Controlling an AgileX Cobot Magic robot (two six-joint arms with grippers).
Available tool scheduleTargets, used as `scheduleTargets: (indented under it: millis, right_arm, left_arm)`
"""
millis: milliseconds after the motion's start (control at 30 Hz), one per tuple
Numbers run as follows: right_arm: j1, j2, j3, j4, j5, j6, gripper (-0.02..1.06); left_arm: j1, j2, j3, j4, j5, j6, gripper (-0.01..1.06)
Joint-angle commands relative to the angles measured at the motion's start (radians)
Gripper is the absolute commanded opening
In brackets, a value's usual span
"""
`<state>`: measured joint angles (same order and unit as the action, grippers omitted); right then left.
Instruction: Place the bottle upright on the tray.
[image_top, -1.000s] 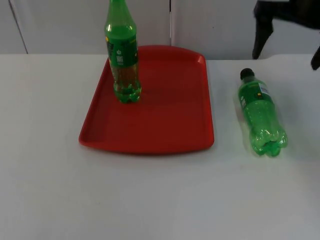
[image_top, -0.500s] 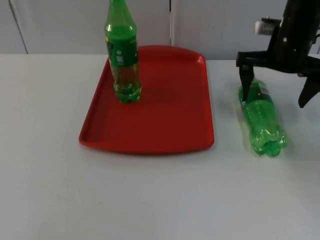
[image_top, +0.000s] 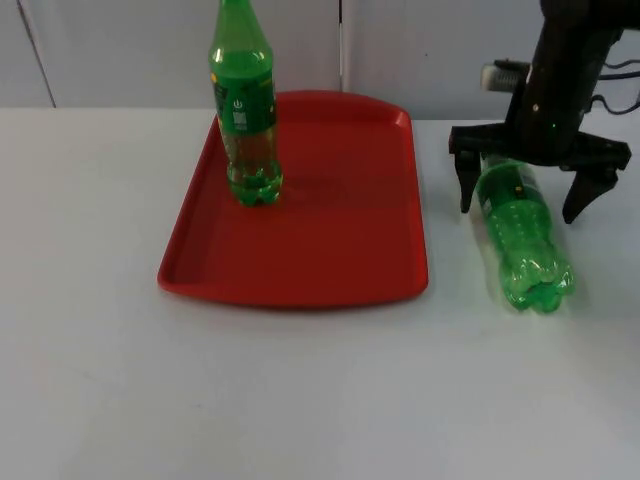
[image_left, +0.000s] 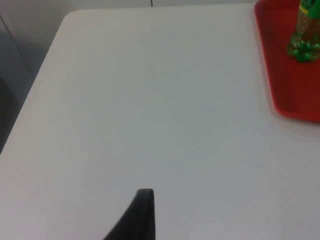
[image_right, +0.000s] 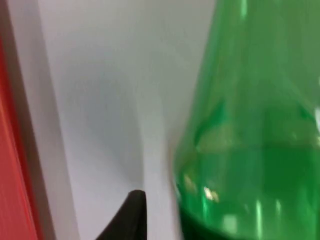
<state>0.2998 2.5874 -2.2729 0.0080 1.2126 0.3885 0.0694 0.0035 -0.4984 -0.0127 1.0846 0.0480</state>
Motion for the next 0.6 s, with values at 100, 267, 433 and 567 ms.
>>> scheduleTargets:
  millis: [100, 267, 433, 567]
  right_arm:
    - [0.001, 0.040, -0.074, -0.008, 0.008, -0.025, 1.04]
    - [0.001, 0.077, -0.112, -0.008, 0.008, -0.037, 1.04]
    - [-0.001, 0.099, -0.112, -0.008, 0.008, -0.037, 1.04]
    - [-0.001, 0.100, -0.112, 0.005, 0.008, -0.037, 1.04]
  left_arm:
    - [0.001, -0.003, 0.004, 0.004, -0.011, 0.000, 1.05]
    - [0.001, -0.003, 0.004, 0.004, -0.011, 0.000, 1.05]
    - [0.001, -0.003, 0.004, 0.004, -0.011, 0.000, 1.05]
    - [0.001, -0.003, 0.004, 0.004, -0.011, 0.000, 1.05]
